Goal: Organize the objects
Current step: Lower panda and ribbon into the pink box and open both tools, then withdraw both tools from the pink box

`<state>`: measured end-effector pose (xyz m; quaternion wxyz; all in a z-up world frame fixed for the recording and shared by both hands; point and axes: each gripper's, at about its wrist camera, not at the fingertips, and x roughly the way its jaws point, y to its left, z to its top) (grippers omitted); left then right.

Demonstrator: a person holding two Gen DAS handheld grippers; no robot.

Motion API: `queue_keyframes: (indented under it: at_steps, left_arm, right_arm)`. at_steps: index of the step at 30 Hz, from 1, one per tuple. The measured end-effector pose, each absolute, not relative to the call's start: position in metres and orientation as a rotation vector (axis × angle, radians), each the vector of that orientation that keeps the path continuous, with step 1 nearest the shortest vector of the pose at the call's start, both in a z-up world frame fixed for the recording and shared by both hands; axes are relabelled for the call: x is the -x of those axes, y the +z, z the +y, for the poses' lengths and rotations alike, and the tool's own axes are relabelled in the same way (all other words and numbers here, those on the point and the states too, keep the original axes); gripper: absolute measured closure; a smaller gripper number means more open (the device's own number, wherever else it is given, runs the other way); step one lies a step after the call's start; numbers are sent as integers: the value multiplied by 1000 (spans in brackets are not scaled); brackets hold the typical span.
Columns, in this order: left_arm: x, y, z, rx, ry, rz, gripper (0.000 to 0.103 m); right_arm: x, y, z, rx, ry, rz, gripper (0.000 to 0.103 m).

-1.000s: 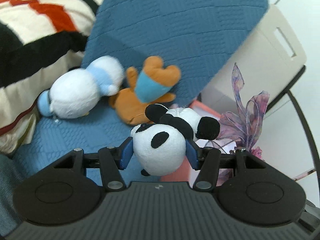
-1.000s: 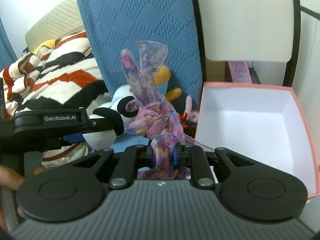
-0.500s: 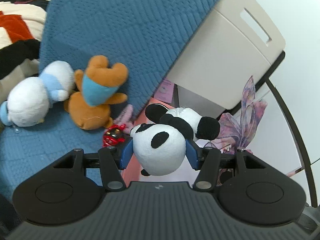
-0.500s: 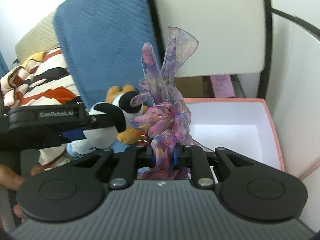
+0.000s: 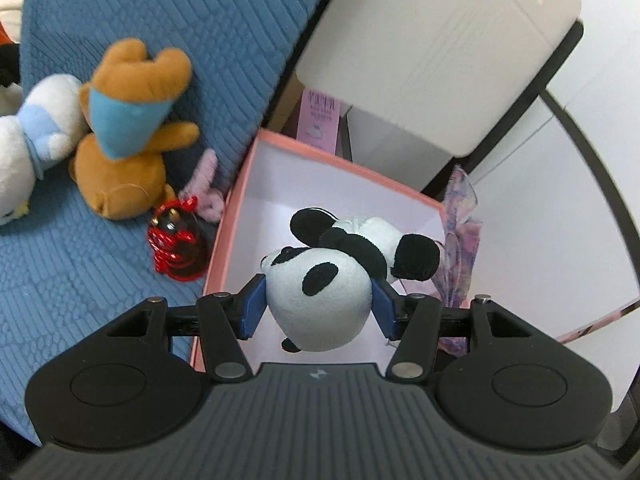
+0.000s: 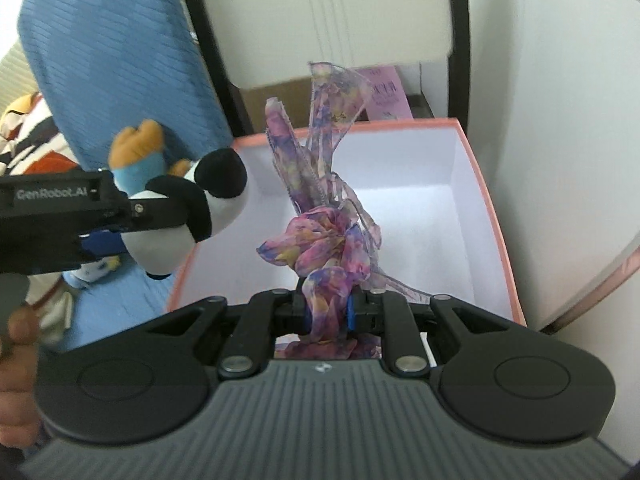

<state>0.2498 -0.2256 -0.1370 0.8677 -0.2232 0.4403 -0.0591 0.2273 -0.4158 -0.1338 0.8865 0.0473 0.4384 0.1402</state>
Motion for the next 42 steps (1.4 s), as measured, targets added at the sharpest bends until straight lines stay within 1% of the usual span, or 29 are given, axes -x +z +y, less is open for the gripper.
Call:
queue_keyframes:
  at_steps: [7,11,12,13,14,15,16,18,25,36,42]
  left_arm:
    - [-257,-169,-242,429,-133,994,42]
    - [-259,-176,-245,417,-141,1008,42]
    - [-260,-177,-244,413,-141,1008,41]
    - [-260,-176,-244,406,-139,1005,40]
    - [-260,-174,-245,398,-139,1007,37]
    - [-261,-173,-244,386,-138,1010,29]
    - [-260,-172,-244,375,-136,1007,26]
    - [-257,-166,-242,365,-133,990,25]
    - [-241,-138,-228,355,-148,936,25]
    - [-187,-79,-203,316,-180,809,25]
    - [-154,-54,-177,311,-192,747,25]
  right_arm:
    - [-236,-170,-435,-116,239,999,83]
    - [-236,-175,-442,-113,229,1015,82]
    - [-235,-174,-443,-111,227,1012,79]
    - [-235,-172,-442,-110,224,1010,71]
    - [-236,-171,-442,-112,219,1009,67]
    - [-238,-170,-443,-117,214,1008,58]
    - [-239,-168,-444,-125,211,1007,48]
    - [-238,-164,-444,-137,204,999,45]
    - [-221,-133,-433,-135,218,945,45]
    - [-174,-70,-399,-151,245,852,45]
    - [-147,-46,-374,-127,250,808,45]
